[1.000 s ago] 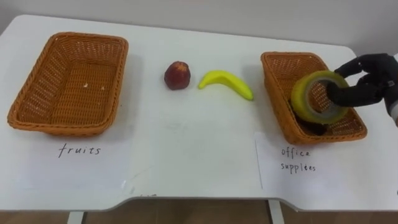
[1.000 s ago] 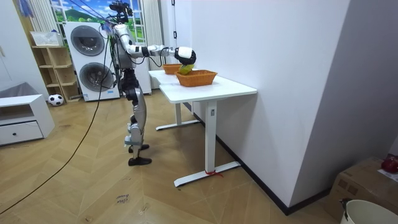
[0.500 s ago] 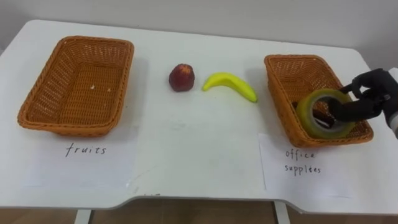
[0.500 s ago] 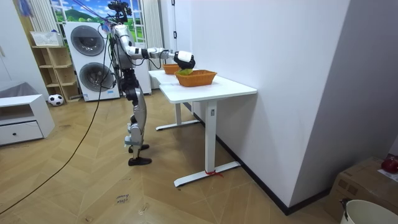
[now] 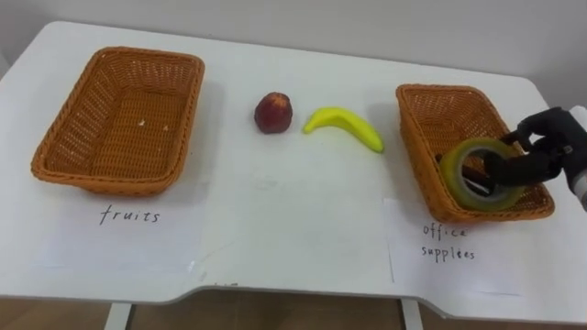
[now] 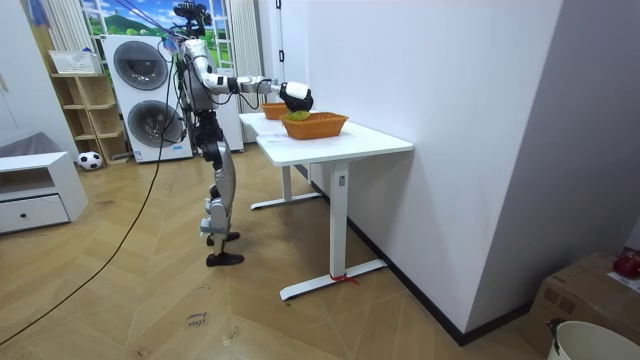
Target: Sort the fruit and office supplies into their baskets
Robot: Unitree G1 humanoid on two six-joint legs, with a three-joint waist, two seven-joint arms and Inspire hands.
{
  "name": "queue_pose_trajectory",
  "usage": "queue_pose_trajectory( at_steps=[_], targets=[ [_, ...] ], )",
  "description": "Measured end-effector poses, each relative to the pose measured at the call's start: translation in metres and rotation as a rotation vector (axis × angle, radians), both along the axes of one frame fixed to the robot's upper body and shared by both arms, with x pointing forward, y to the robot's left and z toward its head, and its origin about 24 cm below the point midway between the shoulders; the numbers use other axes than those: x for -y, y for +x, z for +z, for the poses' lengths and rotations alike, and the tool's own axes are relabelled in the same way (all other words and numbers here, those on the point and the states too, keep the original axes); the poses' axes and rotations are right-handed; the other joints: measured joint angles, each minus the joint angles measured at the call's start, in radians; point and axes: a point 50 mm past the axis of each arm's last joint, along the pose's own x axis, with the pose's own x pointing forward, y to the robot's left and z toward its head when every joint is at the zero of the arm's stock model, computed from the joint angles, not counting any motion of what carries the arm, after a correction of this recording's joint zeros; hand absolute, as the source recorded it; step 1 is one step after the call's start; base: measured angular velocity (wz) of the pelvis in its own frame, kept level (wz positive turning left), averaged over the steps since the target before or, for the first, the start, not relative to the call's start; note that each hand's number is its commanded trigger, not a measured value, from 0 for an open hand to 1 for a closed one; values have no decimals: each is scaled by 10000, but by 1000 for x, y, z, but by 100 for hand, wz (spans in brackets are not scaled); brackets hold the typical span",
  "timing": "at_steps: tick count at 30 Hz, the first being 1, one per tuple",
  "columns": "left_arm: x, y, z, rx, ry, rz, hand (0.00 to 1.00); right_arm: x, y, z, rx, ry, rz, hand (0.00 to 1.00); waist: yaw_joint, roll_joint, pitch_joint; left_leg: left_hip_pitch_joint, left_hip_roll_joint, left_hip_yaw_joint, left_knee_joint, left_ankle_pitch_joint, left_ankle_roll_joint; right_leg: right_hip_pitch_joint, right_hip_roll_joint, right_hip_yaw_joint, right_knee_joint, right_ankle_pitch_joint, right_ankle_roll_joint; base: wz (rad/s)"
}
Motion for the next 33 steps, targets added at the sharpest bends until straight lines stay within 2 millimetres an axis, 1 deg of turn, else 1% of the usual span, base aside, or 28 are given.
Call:
queue_pose_trajectory(
  at_steps=[1, 5, 7, 8, 10, 11, 13, 14, 15, 16, 20, 24, 29, 33],
  targets=[
    [0, 0, 0, -8, 9, 0, 0, 0, -1, 0, -9, -41, 18, 32, 39, -10, -7, 0, 0, 0, 0, 0, 0, 1, 1, -1, -2, 0, 0, 0],
    [0, 0, 0, -22, 22, 6, 0, -2, -3, 1, 54, -136, 132, 24, 88, -11, -10, 39, 4, -8, 3, 0, 0, 1, 3, 0, -7, 0, 0, 0],
    [0, -1, 0, -57, 29, -24, 0, -4, -4, -2, -58, -129, 195, 14, 97, -6, -10, 43, 5, -9, 4, 0, 0, 6, 2, -3, -3, 1, -1, 0],
    [0, -1, 0, -80, 35, -54, 0, -4, -5, -3, -81, -118, 215, 18, 106, -5, -9, 34, 5, -10, 5, 0, 0, 7, 2, -5, 0, 1, -1, 0],
    [0, -2, 0, -119, 37, -54, 0, -7, -5, -4, -72, -52, 254, 20, 106, 10, -6, 8, 6, -14, 4, -1, 0, 8, 1, -7, 19, 1, -1, 0],
    [0, -2, 0, -127, 35, -63, 0, -7, -4, -3, -53, -56, 265, 24, 104, 16, -4, 8, 6, -16, 4, -1, 0, 8, 1, -7, 24, 1, -1, 0],
    [1, -2, -1, -148, 18, -110, 0, -8, -4, -2, 28, -78, 323, 19, 110, 52, 12, 12, 7, -22, 9, -1, -1, 11, 1, -5, 36, 1, -1, 0],
    [1, -2, -1, -152, 17, -123, 0, -9, -4, -1, 39, -84, 346, 13, 116, 59, 11, 13, 7, -24, 9, -1, 0, 11, 2, 0, 38, 1, -1, 0],
    [1, -2, -1, -155, 17, -129, 0, -10, -3, -1, 63, -89, 399, 9, 114, 66, 12, 14, 7, -29, 15, 0, 0, 11, 3, 4, 38, 1, -2, 0],
    [1, -2, -1, -160, 23, -130, 0, -11, -3, 0, 94, -79, 421, 0, 111, 69, 13, 14, 8, -34, 19, 0, 0, 11, 6, 7, 39, 2, -2, 0],
    [2, -1, -1, -171, 23, -219, 0, -15, -2, 2, 116, -37, 667, 0, 118, 67, 13, 13, 4, -31, 16, 0, 0, 15, 7, 11, 36, 2, -2, 0],
    [3, 0, -1, -217, 103, -417, 0, -24, 0, 3, 55, 8, 1170, 0, 102, 73, 17, 24, 4, -12, 8, 0, 0, 6, 8, 36, 34, 2, -2, 0],
    [3, 2, -1, -174, 114, -466, 0, -38, 3, 18, 439, 60, 2032, 0, 117, 105, 43, 48, 19, -29, -14, -1, -1, -21, 34, 121, 22, 2, -2, 0],
    [3, 2, -1, -150, 110, -489, 0, -42, 4, 25, 698, -22, 2327, 0, 112, 102, 42, 21, 25, -24, -38, -1, -2, -9, 42, 120, 16, 2, -2, 0]
  ],
)
